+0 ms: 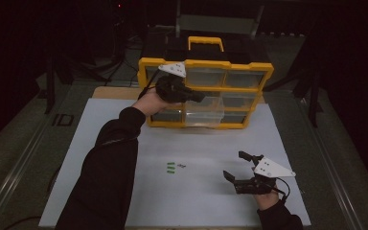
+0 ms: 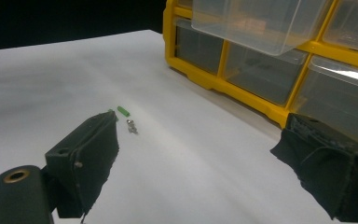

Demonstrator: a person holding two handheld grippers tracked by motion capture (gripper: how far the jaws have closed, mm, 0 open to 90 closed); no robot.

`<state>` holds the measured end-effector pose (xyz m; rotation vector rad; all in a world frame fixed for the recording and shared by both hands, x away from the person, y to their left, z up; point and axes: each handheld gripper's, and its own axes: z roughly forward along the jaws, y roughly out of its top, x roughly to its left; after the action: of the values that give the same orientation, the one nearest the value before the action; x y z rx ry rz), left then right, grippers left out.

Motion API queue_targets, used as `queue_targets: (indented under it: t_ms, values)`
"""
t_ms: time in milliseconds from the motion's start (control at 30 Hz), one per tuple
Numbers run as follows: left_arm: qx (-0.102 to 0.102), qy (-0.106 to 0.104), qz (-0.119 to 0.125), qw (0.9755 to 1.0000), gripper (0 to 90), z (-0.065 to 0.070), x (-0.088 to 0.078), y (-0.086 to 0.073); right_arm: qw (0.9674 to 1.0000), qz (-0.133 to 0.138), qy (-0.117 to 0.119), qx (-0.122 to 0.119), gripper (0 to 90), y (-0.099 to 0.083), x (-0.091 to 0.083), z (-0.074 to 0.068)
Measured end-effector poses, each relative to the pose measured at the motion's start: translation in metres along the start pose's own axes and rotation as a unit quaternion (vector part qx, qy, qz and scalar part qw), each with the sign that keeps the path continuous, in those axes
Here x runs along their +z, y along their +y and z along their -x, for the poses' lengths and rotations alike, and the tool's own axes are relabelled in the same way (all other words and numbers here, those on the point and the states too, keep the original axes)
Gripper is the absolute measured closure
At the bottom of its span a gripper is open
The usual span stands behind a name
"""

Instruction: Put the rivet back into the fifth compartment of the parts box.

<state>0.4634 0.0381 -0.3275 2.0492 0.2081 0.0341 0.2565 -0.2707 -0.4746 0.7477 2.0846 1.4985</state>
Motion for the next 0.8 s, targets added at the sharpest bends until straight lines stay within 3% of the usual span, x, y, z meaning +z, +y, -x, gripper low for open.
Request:
queue_targets:
  t_ms: [133, 233, 433, 533, 567, 700, 800]
  values:
    - [-0.003, 0.010, -0.024, 0.9997, 85.2, -0.003, 0.009, -0.003, 1.0000, 0.001, 0.001, 0.000, 11.3, 0.000, 0.000, 0.000]
    - [-0.013, 0.016, -0.027, 0.9994, 82.0, -0.005, 0.011, -0.003, 1.0000, -0.002, 0.002, 0.002, 11.3, -0.001, 0.001, 0.000]
    - [-0.021, 0.029, -0.029, 0.9989, 35.6, -0.003, 0.011, -0.001, 1.0000, -0.004, 0.002, 0.003, 11.2, -0.001, 0.001, 0.000]
    - [-0.023, 0.028, -0.027, 0.9990, 21.6, -0.001, 0.010, 0.000, 1.0000, -0.004, 0.002, 0.002, 11.3, -0.001, 0.001, 0.000]
    - [-0.026, 0.023, -0.022, 0.9991, 12.5, 0.001, 0.008, 0.001, 1.0000, -0.004, 0.002, 0.003, 11.3, -0.001, 0.001, 0.000]
    - [-0.028, 0.010, -0.014, 0.9995, 0.7, 0.006, 0.002, 0.001, 1.0000, -0.004, 0.002, 0.002, 11.3, -0.001, 0.000, -0.001]
    - [-0.025, 0.012, -0.014, 0.9995, 0.0, 0.010, -0.003, -0.002, 1.0000, -0.004, 0.002, 0.001, 11.3, 0.000, 0.000, -0.001]
